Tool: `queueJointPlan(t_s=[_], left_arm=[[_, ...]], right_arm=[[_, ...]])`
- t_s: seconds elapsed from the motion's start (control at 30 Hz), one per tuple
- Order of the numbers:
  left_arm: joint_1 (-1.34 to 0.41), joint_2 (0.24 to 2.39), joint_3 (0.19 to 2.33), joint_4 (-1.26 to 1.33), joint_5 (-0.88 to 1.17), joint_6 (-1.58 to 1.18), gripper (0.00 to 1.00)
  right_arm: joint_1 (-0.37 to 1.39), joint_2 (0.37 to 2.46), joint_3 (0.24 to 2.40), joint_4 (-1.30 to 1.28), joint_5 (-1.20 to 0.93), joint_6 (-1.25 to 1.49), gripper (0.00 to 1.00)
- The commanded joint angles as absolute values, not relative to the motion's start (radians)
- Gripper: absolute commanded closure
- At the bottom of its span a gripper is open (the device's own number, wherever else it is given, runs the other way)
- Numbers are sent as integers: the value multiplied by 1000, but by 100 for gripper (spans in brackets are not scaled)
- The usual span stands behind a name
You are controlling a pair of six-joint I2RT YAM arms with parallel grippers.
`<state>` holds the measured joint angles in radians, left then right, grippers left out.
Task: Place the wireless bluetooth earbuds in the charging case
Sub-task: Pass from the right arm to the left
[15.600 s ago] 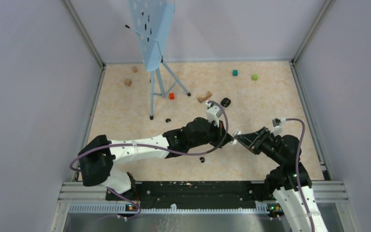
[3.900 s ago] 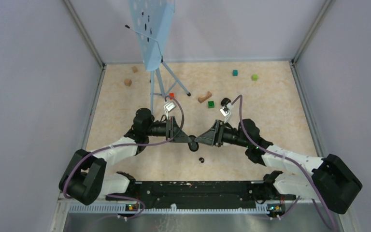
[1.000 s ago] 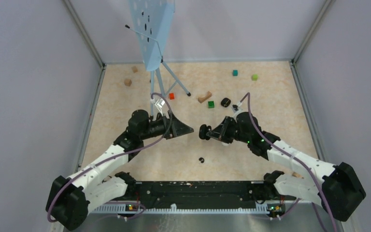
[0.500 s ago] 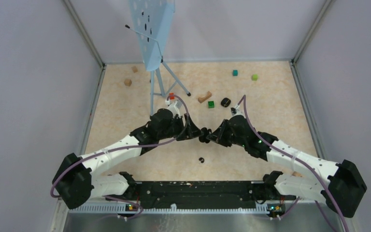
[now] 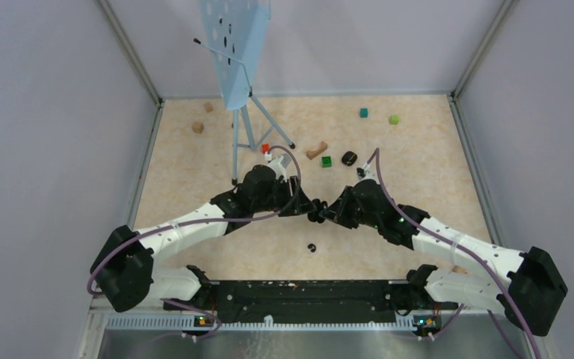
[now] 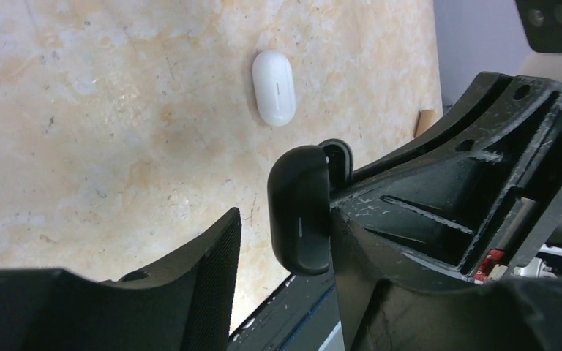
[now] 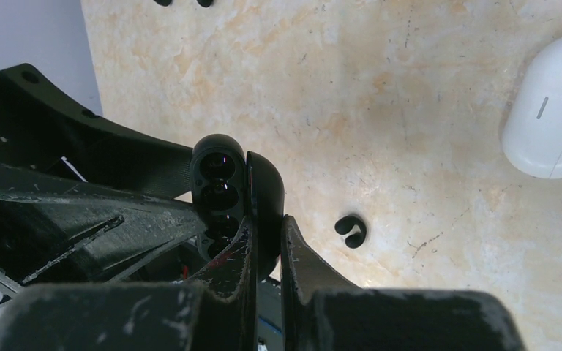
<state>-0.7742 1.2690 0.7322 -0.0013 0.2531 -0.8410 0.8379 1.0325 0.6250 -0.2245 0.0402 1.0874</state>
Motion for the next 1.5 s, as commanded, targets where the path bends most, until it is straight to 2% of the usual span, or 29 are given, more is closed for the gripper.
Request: queueJointPlan(t_s=[0.0, 0.17, 0.27, 0.4, 0.53, 0.57, 0.6, 0.63, 0.67, 0.73, 0.8, 0.93, 1.13, 1.37, 1.47], left_arm=[[-776, 1296, 791, 29, 291, -800, 49], [-776, 1334, 798, 48, 350, -808, 47], [-776, 1336, 791, 59, 359, -810, 49], [-776, 1338, 798, 42, 358, -799, 54], [-776, 1344, 795, 43, 364, -801, 66], [-776, 1344, 794, 42, 365, -802, 69], [-775, 1342, 795, 42, 363, -800, 72], [-775, 1338, 794, 41, 356, -793, 75], [-774, 1334, 794, 38, 352, -788, 77], [-761, 1327, 798, 37, 378, -785, 78], [-735, 1321, 806, 55, 437, -763, 80], [-660, 1298, 812, 83, 556, -768, 84], [-537, 1258, 708, 343, 803, -965, 87], [-526, 1254, 628, 638, 911, -1118, 89], [-525, 1261, 604, 745, 945, -1173, 91]], right_arm=[[850, 1016, 660, -204, 47, 1097, 100], [852, 1009, 652, -202, 46, 1104, 100], [851, 1003, 645, -201, 47, 1109, 100], [852, 999, 640, -199, 48, 1111, 100], [852, 994, 640, -198, 52, 1108, 99], [852, 991, 639, -197, 53, 1107, 88], [852, 987, 639, -199, 55, 1107, 71], [852, 983, 647, -215, 64, 1105, 58], [850, 975, 657, -228, 74, 1090, 50], [842, 955, 682, -250, 75, 1064, 40], [829, 928, 705, -258, 51, 1002, 36], [790, 855, 749, -271, -35, 882, 34], [726, 692, 631, -39, -194, 863, 34], [687, 695, 477, 311, -360, 1028, 34], [686, 719, 462, 377, -378, 1044, 34]])
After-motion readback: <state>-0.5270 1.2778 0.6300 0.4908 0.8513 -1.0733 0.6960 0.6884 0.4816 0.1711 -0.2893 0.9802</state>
